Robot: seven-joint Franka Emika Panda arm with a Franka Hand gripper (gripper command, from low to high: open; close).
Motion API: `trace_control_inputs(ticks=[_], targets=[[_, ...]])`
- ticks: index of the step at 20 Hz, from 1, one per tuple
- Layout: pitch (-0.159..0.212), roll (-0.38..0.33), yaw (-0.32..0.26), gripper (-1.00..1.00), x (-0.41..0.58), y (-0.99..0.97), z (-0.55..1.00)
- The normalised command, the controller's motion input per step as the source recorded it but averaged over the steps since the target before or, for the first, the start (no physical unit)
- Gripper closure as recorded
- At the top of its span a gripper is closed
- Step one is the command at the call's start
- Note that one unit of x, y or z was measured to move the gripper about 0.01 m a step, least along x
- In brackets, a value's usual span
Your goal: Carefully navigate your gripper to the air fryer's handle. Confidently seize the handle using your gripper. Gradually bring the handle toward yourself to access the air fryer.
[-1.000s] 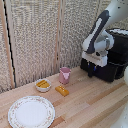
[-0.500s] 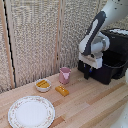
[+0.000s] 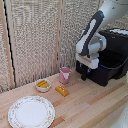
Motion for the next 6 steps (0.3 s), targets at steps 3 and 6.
trace_control_inputs(ticks=[3, 6], targets=[[0.016, -0.041, -0.004, -1.00, 0.044, 0.01, 0.76], [0.021, -0.021, -0.024, -1.00, 0.105, 0.03, 0.62]])
